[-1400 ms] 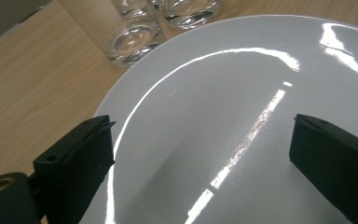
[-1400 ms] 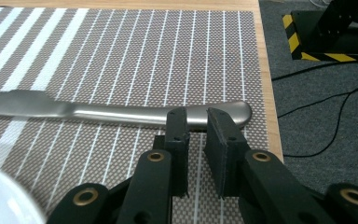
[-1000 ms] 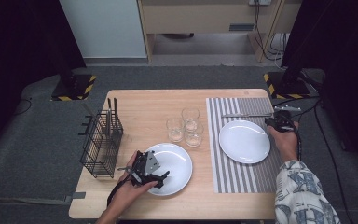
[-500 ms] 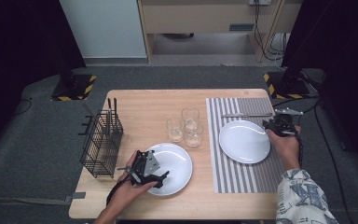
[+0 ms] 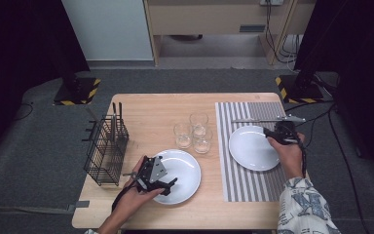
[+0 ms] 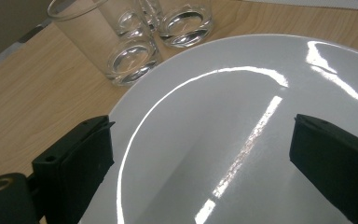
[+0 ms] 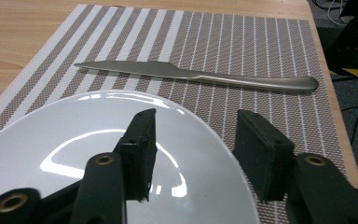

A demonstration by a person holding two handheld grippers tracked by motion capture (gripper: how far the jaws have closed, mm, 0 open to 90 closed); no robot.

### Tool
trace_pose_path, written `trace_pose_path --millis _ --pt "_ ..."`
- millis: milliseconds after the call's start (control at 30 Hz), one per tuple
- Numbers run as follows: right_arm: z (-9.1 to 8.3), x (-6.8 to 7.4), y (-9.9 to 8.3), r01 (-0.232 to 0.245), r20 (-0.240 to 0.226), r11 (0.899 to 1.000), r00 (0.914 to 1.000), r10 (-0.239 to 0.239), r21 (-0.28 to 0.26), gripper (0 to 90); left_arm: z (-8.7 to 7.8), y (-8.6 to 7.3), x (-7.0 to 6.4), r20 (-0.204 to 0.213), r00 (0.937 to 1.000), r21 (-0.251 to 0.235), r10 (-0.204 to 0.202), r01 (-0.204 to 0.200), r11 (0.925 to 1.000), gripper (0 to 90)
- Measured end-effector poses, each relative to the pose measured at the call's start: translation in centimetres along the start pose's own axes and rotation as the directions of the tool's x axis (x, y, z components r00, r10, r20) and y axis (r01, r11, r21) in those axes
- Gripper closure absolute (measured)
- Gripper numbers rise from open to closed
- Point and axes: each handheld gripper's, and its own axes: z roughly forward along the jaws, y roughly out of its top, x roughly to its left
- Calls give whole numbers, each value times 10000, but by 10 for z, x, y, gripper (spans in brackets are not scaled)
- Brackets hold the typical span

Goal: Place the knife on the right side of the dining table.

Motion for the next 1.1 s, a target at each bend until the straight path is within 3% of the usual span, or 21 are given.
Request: trace_pose_path --millis 267,367,600,633,700,1100 --pt "2 17 0 267 -73 9994 9996 -268 -204 283 4 3 -2 226 9996 132 -169 166 9998 56" --pt "4 24 1 217 -69 9997 9997 -217 84 220 3 4 -5 269 9996 203 -100 94 9997 56" --pt "3 42 -1 288 -653 9993 9975 -271 251 81 5 3 -9 369 9993 304 7 -18 9995 43" --pt "3 46 -3 254 -730 9989 9971 -225 397 78 5 3 -9 370 9993 318 6 -17 9995 41" --pt "1 51 -5 634 -844 9975 9946 -607 301 77 7 4 -10 387 9992 317 -73 60 9995 39" --pt "-6 71 -8 1177 -1769 9930 9771 -1179 -119 70 7 1 -7 212 9995 249 -216 211 9995 36"
